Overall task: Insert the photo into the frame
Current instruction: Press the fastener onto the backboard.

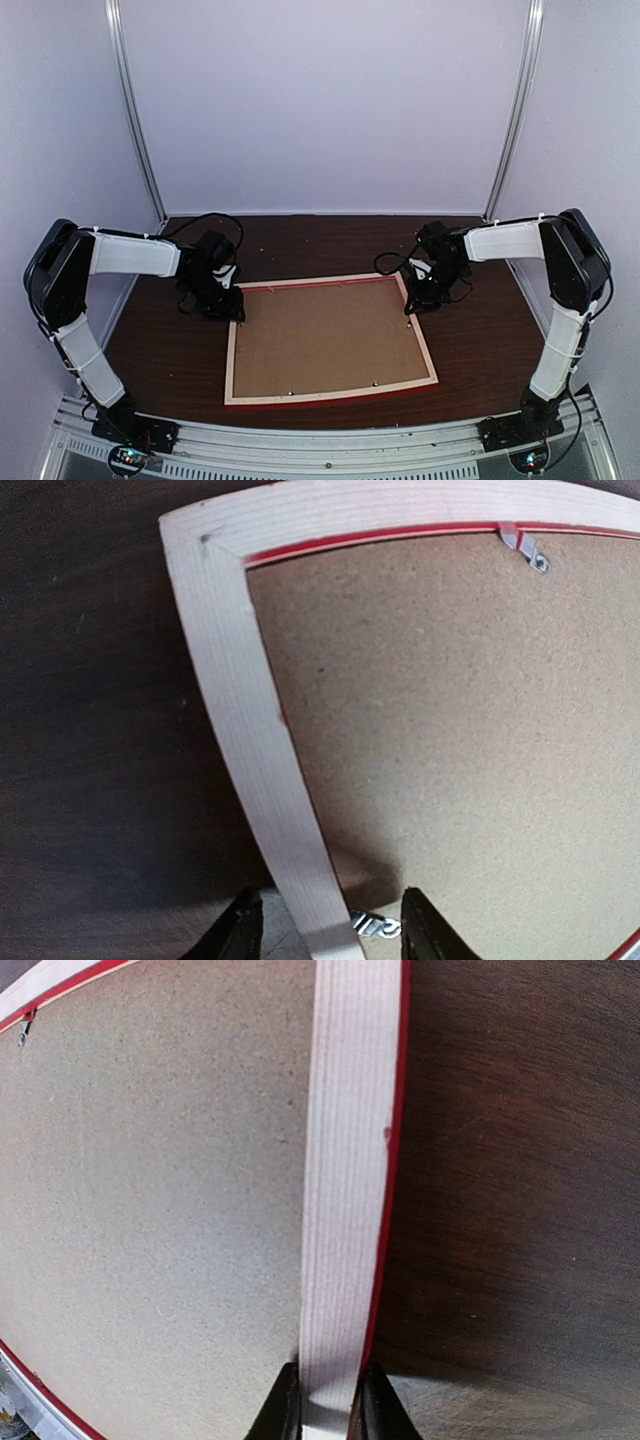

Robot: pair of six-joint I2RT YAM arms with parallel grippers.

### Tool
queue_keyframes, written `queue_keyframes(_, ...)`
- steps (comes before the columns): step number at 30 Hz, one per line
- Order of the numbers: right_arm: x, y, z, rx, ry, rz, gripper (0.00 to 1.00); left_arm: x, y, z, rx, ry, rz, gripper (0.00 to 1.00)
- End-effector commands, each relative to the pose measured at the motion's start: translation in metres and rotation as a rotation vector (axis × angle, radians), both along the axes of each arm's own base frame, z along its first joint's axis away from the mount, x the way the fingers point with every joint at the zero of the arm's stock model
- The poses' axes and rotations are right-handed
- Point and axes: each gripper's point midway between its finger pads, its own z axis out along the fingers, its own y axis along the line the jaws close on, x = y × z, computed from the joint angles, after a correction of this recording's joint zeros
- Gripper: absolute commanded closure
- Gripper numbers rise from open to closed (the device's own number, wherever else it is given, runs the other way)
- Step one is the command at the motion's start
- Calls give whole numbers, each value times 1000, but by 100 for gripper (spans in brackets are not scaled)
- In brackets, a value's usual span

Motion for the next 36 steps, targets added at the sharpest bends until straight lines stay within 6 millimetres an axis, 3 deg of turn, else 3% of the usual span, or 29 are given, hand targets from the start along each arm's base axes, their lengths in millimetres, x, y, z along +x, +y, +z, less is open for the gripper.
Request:
queue_keyframes(1,-2,-2,-11,-16,-4,20,89,1,-5,7,-30,-17,-4,52)
queue_keyframes(16,1,-1,-6,-13,-13,16,89,-12,1,-7,-15,25,-12,67)
queue_keyframes(27,-2,-3,-12,-15,-5,10,89,-12,0,-4,-24,11,-13,79)
queue_keyframes(33,-2,-2,-12,-12,-7,5,89,-10,0,5,-39,-11,-6,79)
queue_keyframes(36,-1,-2,-12,-12,-9,3,89,-7,-2,11,-54,-33,0,71)
